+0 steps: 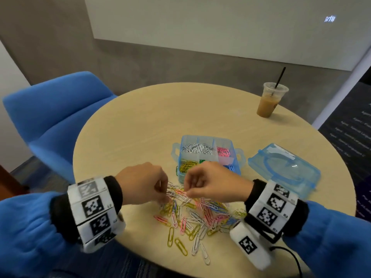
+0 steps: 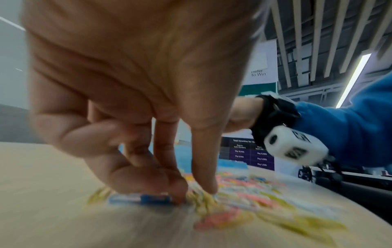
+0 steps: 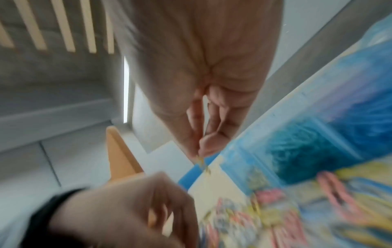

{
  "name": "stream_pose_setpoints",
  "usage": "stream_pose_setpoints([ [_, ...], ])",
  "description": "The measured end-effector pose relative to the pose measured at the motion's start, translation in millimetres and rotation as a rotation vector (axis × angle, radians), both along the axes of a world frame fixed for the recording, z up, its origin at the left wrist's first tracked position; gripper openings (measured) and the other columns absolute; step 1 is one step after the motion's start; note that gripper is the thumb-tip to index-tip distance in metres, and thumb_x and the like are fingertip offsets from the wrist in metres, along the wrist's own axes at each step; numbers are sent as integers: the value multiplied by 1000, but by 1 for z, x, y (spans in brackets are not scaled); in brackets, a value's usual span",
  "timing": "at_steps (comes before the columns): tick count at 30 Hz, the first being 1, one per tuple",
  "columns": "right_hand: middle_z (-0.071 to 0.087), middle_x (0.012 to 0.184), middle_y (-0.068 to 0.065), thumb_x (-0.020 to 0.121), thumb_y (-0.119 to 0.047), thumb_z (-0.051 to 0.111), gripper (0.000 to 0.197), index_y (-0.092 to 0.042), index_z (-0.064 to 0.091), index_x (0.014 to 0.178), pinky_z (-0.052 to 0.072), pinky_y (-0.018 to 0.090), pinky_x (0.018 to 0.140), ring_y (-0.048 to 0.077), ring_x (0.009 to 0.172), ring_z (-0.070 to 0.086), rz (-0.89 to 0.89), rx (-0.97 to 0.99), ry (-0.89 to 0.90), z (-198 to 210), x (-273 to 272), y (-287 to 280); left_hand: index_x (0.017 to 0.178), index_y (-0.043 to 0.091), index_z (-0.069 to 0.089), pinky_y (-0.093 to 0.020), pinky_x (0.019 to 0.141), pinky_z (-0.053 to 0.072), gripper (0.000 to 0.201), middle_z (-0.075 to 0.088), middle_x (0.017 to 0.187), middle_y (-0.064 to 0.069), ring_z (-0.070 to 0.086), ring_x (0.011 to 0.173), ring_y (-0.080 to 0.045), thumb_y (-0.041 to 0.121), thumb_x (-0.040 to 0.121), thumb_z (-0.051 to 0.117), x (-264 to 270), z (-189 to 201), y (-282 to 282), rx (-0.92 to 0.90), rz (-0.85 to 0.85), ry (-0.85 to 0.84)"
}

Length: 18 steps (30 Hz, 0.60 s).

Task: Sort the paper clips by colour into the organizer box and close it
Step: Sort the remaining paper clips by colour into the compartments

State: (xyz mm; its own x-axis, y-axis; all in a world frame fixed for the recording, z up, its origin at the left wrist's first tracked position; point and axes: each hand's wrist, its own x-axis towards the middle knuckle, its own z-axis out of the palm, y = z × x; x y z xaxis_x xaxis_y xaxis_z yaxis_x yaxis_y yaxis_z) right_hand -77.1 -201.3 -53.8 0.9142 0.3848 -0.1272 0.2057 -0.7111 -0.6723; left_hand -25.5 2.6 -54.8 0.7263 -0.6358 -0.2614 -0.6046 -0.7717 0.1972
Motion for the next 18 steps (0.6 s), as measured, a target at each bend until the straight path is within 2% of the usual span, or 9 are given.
stream_pose_setpoints([
  [2, 68, 74, 1, 84, -9, 71, 3, -11, 69, 84, 53, 24, 63, 7, 64, 61, -116, 159, -22, 10, 7, -4, 87, 28, 66, -25, 65, 46, 32, 65, 84, 13, 60, 77, -9, 59, 80, 65, -10, -8, 3, 50, 16, 9],
  [4, 68, 75, 3, 84, -8, 71, 4, -12, 69, 84, 56, 33, 68, 17, 67, 64, -256, 242, -126, 16, 13, -6, 90, 28, 67, -26, 64, 45, 39, 66, 87, 12, 61, 80, -10, 65, 76, 65, -14, -15, 2, 41, 45, -8],
  [6, 70, 82, -2, 84, -16, 71, 3, -16, 70, 87, 52, 22, 67, 15, 69, 65, -323, 140, -263, 17, 16, -7, 87, 30, 66, -25, 59, 41, 41, 64, 86, 13, 60, 80, -10, 68, 72, 66, -15, -18, 1, 17, 70, -38],
  [7, 69, 84, -5, 85, -20, 71, 4, -18, 70, 88, 48, 17, 64, 11, 68, 63, -307, 64, -308, 16, 16, -7, 86, 30, 65, -24, 57, 38, 41, 64, 85, 14, 60, 79, -9, 68, 72, 66, -15, -18, 0, 11, 73, -49],
  [8, 69, 83, -6, 85, -20, 70, 2, -18, 70, 86, 45, 16, 62, 5, 63, 60, -266, 2, -324, 16, 14, -6, 85, 30, 64, -24, 57, 38, 40, 63, 85, 14, 60, 79, -9, 68, 72, 67, -15, -18, -2, 9, 71, -53],
  [10, 65, 72, -7, 84, -17, 69, 5, -18, 70, 79, 42, 19, 63, 0, 57, 54, -149, -124, -288, 12, 6, -4, 84, 31, 62, -24, 59, 38, 37, 62, 84, 15, 60, 80, -10, 67, 73, 67, -15, -17, -4, 8, 57, -44],
  [13, 60, 61, -8, 82, -15, 69, 8, -13, 72, 75, 43, 15, 59, 1, 53, 51, 5, -295, -152, 1, -8, 4, 82, 32, 61, -24, 62, 40, 29, 62, 85, 15, 60, 80, -10, 61, 76, 66, -17, -17, -6, 1, 49, -44],
  [16, 53, 58, -10, 80, -17, 72, 6, -12, 72, 77, 51, 24, 64, 9, 60, 56, 56, -382, -122, -8, -15, 12, 76, 32, 59, -23, 62, 41, 21, 61, 82, 13, 59, 77, -11, 52, 79, 64, -17, -16, -7, 7, 63, -60],
  [18, 49, 56, -11, 81, -14, 70, 4, -11, 72, 78, 49, 25, 64, 12, 63, 56, 55, -395, -127, -11, -14, 14, 73, 31, 59, -22, 61, 41, 19, 62, 80, 13, 59, 75, -11, 48, 79, 65, -17, -17, -7, 7, 69, -27],
])
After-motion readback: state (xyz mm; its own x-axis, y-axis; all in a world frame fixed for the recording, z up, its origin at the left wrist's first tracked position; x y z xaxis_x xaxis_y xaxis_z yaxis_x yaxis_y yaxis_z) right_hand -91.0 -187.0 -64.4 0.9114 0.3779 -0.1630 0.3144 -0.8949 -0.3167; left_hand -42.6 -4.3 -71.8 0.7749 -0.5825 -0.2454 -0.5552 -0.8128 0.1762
